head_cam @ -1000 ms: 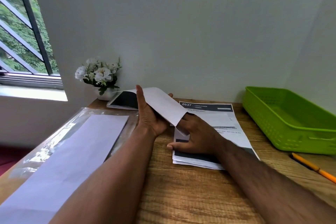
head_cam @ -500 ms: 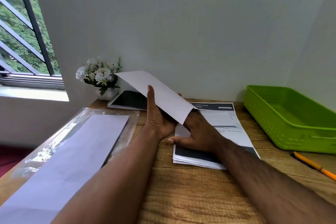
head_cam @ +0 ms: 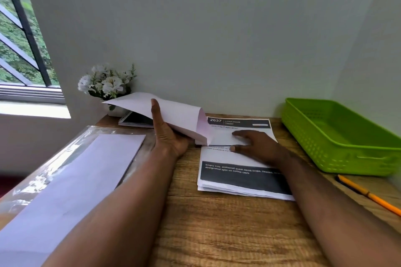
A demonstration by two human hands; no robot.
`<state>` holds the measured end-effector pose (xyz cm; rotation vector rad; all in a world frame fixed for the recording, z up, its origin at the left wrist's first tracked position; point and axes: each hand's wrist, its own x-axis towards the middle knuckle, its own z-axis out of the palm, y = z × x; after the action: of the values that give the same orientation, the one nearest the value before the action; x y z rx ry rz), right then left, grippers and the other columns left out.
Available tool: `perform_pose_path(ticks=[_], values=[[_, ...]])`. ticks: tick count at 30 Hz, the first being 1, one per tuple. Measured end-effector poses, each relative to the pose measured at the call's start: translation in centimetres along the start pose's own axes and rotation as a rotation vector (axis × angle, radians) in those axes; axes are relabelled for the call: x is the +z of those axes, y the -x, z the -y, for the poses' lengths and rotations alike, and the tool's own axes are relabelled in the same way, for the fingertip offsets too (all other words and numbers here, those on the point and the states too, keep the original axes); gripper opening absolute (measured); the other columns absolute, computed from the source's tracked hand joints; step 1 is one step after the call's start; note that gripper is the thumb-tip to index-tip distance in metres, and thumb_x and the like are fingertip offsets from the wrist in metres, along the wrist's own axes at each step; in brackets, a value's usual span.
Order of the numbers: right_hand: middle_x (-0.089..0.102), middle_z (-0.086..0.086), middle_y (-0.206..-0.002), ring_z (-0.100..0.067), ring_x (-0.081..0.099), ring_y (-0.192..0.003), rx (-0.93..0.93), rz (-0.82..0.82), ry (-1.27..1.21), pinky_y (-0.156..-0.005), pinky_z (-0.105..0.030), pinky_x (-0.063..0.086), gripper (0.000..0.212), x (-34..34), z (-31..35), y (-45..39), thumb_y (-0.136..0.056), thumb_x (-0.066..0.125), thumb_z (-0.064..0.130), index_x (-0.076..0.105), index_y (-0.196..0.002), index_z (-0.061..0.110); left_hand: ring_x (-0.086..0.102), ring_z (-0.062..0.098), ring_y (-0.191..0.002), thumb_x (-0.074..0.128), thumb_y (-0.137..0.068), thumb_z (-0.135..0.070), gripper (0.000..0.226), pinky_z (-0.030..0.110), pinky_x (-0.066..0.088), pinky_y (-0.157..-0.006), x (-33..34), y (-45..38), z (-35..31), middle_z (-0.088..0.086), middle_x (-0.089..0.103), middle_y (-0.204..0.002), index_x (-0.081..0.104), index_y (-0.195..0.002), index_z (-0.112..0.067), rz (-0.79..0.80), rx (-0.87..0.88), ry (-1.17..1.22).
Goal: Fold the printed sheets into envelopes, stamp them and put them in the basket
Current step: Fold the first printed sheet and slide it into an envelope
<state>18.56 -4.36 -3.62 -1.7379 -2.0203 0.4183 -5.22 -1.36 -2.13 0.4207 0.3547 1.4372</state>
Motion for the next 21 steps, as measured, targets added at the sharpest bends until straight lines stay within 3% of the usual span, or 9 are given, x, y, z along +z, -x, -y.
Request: perform_pose_path(ticks=[5, 9, 11, 14, 17, 19, 21], values=[[0.063, 0.011, -0.124, -0.009, 0.055, -0.117, -0.004, -0.07, 0.022, -0.104, -0.033, 0.04, 0.05, -0.2, 0.1, -0.1, -0.072, 0.071, 0.059, 0.067, -0.114, 0.033, 0.068, 0.03, -0.091, 0.057, -0.075, -0.072, 0.059, 0.052, 0.05, -0.091, -0.1, 0.0, 0.1, 0.008, 0.072, -0.095, 0.063, -0.106, -0.022, 0.0, 0.033, 0.021], [0.071, 0.002, -0.095, -0.018, 0.063, -0.091, -0.162, -0.167, 0.248, -0.078, -0.033, 0.047, 0.029, -0.7, 1.0, -0.1, -0.093, 0.052, 0.046, 0.07, -0.099, 0.024, 0.068, 0.031, -0.091, 0.055, -0.073, -0.075, 0.063, 0.053, 0.051, -0.087, -0.3, 0.1, 0.1, 0.008, 0.071, -0.095, 0.062, -0.107, -0.023, -0.006, 0.04, -0.016], [0.07, -0.004, -0.088, -0.027, 0.064, -0.084, -0.188, -0.325, 0.389, -0.069, -0.035, 0.044, 0.034, -0.7, 1.0, -0.7, -0.098, 0.043, 0.042, 0.066, -0.091, 0.018, 0.066, 0.031, -0.093, 0.054, -0.073, -0.076, 0.064, 0.054, 0.049, -0.09, -0.5, -0.1, 0.0, 0.008, 0.069, -0.095, 0.061, -0.107, -0.022, 0.012, 0.054, -0.015], [0.072, -0.008, -0.085, -0.03, 0.067, -0.074, -0.262, -0.661, 0.331, -0.065, -0.035, 0.05, 0.041, -1.1, 0.5, -0.9, -0.095, 0.038, 0.04, 0.069, -0.089, 0.014, 0.063, 0.032, -0.097, 0.055, -0.069, -0.078, 0.07, 0.059, 0.042, -0.098, -0.7, -0.4, -0.2, 0.01, 0.065, -0.098, 0.059, -0.11, -0.021, 0.07, 0.04, 0.003], [0.072, -0.006, -0.093, -0.02, 0.066, -0.082, -0.223, -0.883, -0.087, -0.076, -0.027, 0.048, 0.023, -1.6, 1.0, -0.5, -0.095, 0.053, 0.022, 0.071, -0.098, 0.008, 0.062, 0.032, -0.096, 0.057, -0.067, -0.078, 0.073, 0.06, 0.039, -0.1, -0.8, -0.4, -0.2, 0.01, 0.065, -0.096, 0.058, -0.112, -0.02, 0.099, 0.022, 0.023], [0.071, -0.002, -0.091, -0.012, 0.064, -0.084, -0.077, -0.868, -0.601, -0.081, -0.026, 0.049, 0.013, -2.1, 2.0, -0.5, -0.089, 0.062, 0.008, 0.073, -0.096, 0.01, 0.062, 0.032, -0.095, 0.058, -0.067, -0.079, 0.073, 0.059, 0.04, -0.1, -0.8, -0.3, -0.1, 0.011, 0.065, -0.095, 0.058, -0.11, -0.019, 0.1, 0.016, 0.034], [0.072, 0.003, -0.08, -0.006, 0.064, -0.075, 0.025, -0.817, -0.947, -0.074, -0.024, 0.051, 0.013, -2.7, 2.8, -0.3, -0.084, 0.065, 0.003, 0.073, -0.086, 0.013, 0.062, 0.031, -0.094, 0.058, -0.067, -0.079, 0.072, 0.058, 0.04, -0.1, -0.8, -0.3, -0.1, 0.011, 0.065, -0.095, 0.059, -0.107, -0.018, 0.091, 0.016, 0.044]])
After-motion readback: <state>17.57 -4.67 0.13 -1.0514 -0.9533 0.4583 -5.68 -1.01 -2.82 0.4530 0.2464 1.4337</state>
